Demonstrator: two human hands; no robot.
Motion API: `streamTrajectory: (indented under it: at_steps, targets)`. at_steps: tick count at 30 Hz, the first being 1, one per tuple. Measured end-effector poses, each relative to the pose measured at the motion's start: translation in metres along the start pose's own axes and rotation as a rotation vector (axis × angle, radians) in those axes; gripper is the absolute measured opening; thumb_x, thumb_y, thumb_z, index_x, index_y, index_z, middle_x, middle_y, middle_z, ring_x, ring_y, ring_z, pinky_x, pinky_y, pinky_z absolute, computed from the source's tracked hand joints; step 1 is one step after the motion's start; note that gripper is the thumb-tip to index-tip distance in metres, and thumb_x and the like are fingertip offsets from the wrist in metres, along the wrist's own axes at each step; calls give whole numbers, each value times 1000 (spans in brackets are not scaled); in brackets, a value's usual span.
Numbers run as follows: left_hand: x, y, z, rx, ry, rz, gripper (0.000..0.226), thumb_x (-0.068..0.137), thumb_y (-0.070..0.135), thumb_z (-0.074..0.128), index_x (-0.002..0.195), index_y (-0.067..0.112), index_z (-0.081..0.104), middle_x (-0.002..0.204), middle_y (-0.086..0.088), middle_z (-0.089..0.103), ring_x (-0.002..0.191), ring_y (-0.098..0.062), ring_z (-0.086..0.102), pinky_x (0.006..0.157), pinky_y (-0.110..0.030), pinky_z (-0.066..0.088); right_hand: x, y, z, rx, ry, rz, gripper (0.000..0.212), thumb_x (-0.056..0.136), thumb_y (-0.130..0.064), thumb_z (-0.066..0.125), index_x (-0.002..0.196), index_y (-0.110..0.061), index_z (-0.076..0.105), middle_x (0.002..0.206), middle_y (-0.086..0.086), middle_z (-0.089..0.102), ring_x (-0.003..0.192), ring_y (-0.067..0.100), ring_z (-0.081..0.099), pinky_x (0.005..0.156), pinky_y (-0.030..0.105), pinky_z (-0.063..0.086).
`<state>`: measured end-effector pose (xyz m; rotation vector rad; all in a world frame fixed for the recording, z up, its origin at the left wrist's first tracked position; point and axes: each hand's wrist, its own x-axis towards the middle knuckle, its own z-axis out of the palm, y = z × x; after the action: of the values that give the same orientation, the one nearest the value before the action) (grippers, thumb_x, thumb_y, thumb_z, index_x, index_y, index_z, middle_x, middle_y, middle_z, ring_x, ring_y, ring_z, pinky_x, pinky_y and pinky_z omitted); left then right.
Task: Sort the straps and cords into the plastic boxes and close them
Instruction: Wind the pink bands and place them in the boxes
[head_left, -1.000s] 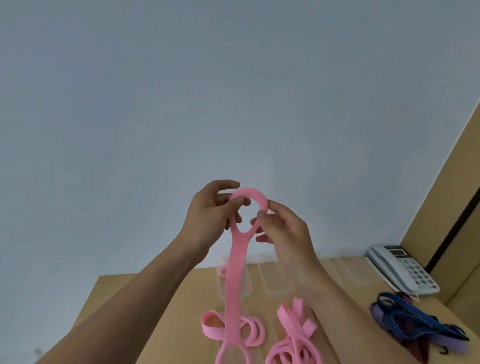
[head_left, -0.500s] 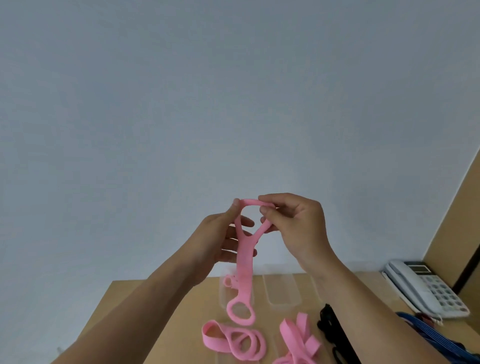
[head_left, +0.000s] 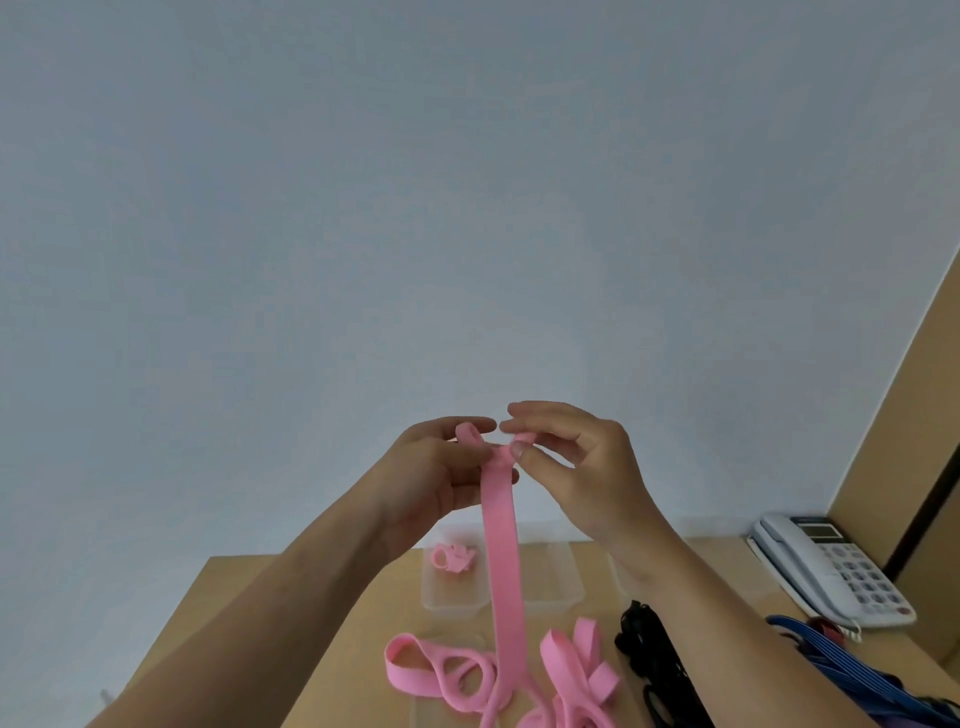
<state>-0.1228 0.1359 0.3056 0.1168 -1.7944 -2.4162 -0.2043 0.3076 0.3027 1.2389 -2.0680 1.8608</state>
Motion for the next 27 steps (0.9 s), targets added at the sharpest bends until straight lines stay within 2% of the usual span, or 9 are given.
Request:
streamTrajectory:
  at_steps: [3,6,10,13,17,20,23,25,27]
  targets:
    - [2,-3,1,47,37,53,38,94,-10,55,130,3,55,112,-20,74,102,-38,73,90,-40,60,4,2,-1,39,38,122,28,81,-27,77,108,-35,76,105,-15,74,103,4,69,89,30,58]
    - [3,-5,5,169,66,102,38,94,-9,58,128,7,55,110,-12,76,102,-32,74,92,-38,60,5,5,0,-5,2,216,47,71,-48,82,113,-28,73,100,-14,74,95,9,71,80,40,62]
    - [5,-9,10,276,160,133,39,89,-3,67,124,12,58,117,-9,73,102,-29,73,99,-45,56,5,10,-1,-79,-44,219,36,79,-23,85,112,-22,71,91,-10,74,75,15,72,76,39,62]
    - [5,-12,11,280,193,127,35,86,3,72,118,10,62,122,-10,68,101,-31,73,100,-48,55,5,12,-3,-114,-17,195,29,77,-13,86,102,-22,73,87,-8,75,74,14,73,76,32,61]
    - [5,-15,10,250,70,95,24,93,11,68,115,2,66,118,-16,72,107,-30,72,99,-41,56,3,11,-1,-93,72,153,27,77,-1,83,91,-23,74,82,-3,75,68,16,74,75,33,62]
    - [4,-15,8,254,20,64,26,98,19,66,121,8,66,114,-11,75,107,-28,72,96,-41,57,0,12,-1,-79,112,135,28,78,-2,82,89,-26,73,81,-4,75,67,16,74,73,33,62]
    - [5,-17,5,299,21,80,23,96,17,70,117,7,69,109,-13,76,102,-29,74,87,-40,61,0,16,-4,-99,91,172,26,78,-6,83,95,-23,74,85,-6,74,73,13,74,76,34,62]
    - [7,-18,4,317,63,100,19,96,13,69,112,4,71,105,-15,77,97,-30,75,82,-37,62,1,18,-7,-218,35,152,27,79,-16,84,102,-24,74,92,-11,73,81,8,72,77,29,60]
    - [9,-21,5,328,98,109,15,97,11,67,109,2,71,100,-17,77,93,-31,76,81,-38,62,3,18,-10,-423,-47,40,30,81,-25,83,109,-25,73,102,-15,68,86,5,67,76,24,57]
